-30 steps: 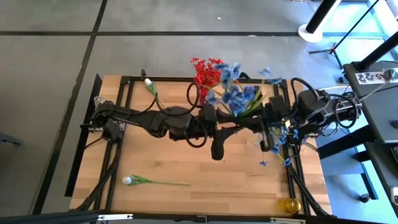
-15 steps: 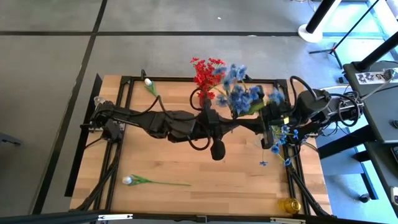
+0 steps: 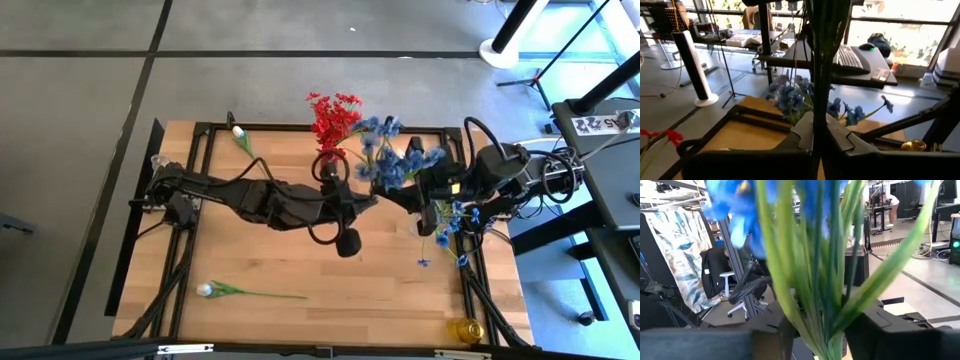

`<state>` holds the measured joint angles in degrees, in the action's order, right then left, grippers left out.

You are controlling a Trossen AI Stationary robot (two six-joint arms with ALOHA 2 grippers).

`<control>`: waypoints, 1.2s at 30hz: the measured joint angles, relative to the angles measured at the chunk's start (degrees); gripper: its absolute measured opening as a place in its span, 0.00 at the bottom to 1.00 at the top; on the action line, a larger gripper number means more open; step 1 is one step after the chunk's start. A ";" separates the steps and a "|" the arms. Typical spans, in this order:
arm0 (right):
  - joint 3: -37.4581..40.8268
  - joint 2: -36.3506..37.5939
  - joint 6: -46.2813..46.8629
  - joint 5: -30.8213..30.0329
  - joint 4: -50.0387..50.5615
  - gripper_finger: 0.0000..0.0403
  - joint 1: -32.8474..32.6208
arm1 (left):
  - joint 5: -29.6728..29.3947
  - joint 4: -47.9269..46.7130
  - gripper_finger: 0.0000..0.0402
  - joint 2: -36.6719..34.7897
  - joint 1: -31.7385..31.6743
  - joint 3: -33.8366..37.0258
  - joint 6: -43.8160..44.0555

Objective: Sort flowers into vase by color
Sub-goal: Put the blue flowers into the transparent vase

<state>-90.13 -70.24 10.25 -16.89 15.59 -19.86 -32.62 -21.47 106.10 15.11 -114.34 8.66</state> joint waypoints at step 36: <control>-0.15 33.47 -4.65 -21.94 39.81 0.01 -5.27 | -7.79 -22.39 0.29 -4.85 9.74 -0.09 25.23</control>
<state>-90.28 -36.77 5.60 -38.82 55.41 -25.12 -40.41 -43.87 101.25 24.86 -114.44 33.89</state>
